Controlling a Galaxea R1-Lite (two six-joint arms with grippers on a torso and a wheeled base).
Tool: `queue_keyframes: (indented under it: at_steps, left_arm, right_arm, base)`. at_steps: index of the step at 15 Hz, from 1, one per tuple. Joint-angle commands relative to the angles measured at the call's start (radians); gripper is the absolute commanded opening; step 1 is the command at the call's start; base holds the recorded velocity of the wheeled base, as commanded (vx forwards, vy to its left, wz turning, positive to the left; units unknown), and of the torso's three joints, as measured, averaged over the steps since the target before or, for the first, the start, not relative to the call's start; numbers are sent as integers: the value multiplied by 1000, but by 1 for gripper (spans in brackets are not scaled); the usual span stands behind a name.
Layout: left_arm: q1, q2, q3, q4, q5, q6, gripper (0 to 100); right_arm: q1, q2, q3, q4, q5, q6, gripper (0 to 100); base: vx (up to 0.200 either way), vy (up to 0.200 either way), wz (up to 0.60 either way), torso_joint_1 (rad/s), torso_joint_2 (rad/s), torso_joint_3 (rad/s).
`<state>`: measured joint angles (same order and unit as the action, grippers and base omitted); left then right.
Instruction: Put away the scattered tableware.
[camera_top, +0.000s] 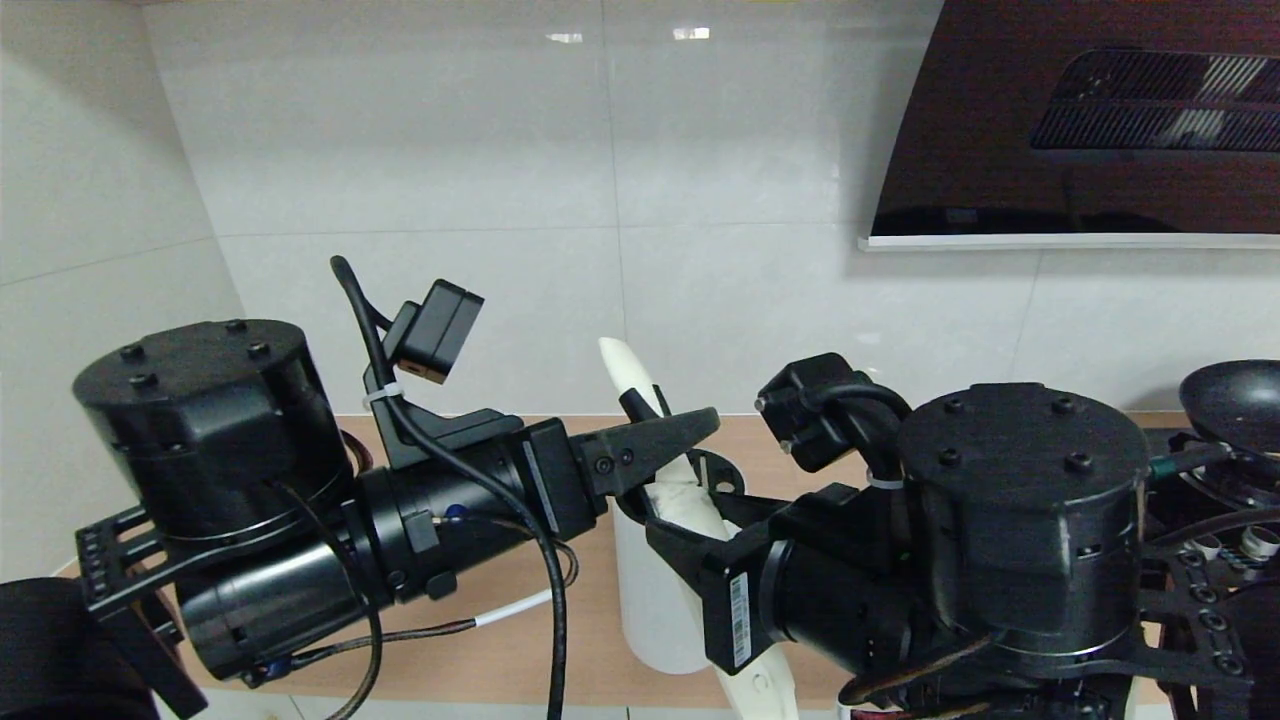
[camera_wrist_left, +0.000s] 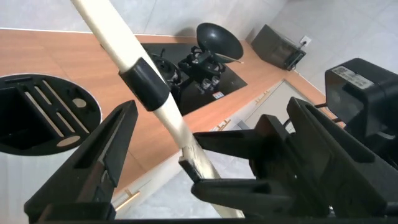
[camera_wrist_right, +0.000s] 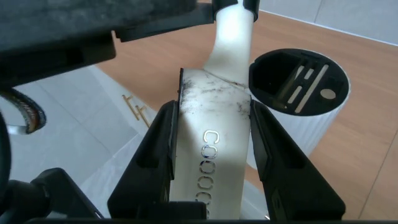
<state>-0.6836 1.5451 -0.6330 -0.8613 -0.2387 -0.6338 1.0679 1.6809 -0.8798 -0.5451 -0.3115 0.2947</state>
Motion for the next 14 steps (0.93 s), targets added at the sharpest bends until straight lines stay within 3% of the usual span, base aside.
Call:
queue_keyframes:
  at_steps: [1,4,5,14]
  left_arm:
    - [-1,4,1,-1,1,0,100]
    - [-1,6,4,-1,1,0,100]
    - [-1,4,6,-1,1,0,0]
    - [1,6,1,-1,1,0,0]
  right_arm:
    - [3,-1,1,-1,0,0,0]
    - [15,2,5,-1,-1,0,0]
    - [17,2,7,-1,0,0,0]
    - [17,-7,13,-1,-3,0,0]
  base:
    - [0,0,0,0,0,0]
    - [0,0,0,0,0,0]
    - [0,0,0,0,0,0]
    - [0,0,0,0,0,0]
